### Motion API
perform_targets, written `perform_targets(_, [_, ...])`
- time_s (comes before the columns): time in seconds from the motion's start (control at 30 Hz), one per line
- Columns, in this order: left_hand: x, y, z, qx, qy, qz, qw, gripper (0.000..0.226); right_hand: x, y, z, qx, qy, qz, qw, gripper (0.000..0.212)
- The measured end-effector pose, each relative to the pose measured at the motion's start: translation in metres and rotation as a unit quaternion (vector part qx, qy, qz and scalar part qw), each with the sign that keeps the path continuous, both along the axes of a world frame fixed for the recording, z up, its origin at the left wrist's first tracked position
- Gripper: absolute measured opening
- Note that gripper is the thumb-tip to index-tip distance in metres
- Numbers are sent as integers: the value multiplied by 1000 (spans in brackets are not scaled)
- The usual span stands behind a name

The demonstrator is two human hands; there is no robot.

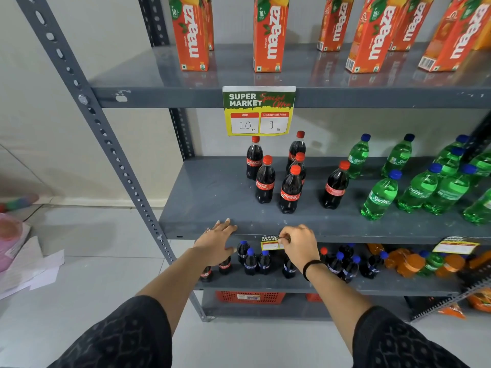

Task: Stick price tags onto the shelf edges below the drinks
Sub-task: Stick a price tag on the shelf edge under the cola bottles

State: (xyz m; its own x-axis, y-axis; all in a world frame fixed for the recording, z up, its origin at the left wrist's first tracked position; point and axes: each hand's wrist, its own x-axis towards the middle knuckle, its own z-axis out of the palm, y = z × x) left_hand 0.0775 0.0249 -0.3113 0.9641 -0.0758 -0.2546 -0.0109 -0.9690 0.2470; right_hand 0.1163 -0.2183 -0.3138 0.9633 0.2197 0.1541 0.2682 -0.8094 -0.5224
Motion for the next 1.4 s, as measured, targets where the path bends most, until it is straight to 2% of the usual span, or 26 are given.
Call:
perform_targets(0.4, [-1, 2, -3, 7, 1, -4, 1000, 71, -6, 5, -4, 27, -4, -45, 999, 12])
perform_targets(0.5, [-1, 1, -3, 6, 0, -4, 1000, 71, -7, 3, -6, 7, -26, -48, 998, 23])
perform_targets(0.77, [-3, 0, -1, 5, -1, -5, 1000, 71, -7, 3, -15, -59, -82, 2, 995, 26])
perform_targets(1.07, [0, 4, -5, 4, -7, -7, 1000, 71, -6, 11, -18, -58, -79, -30, 995, 20])
perform_targets(1.23, [-3, 3, -8, 3, -15, -3, 1000, 72, 4, 1, -13, -56, -45, -8, 997, 18])
perform_targets(1.4, [-1, 2, -7, 6, -8, -5, 1000, 73, 3, 3, -15, -74, -70, -6, 995, 16])
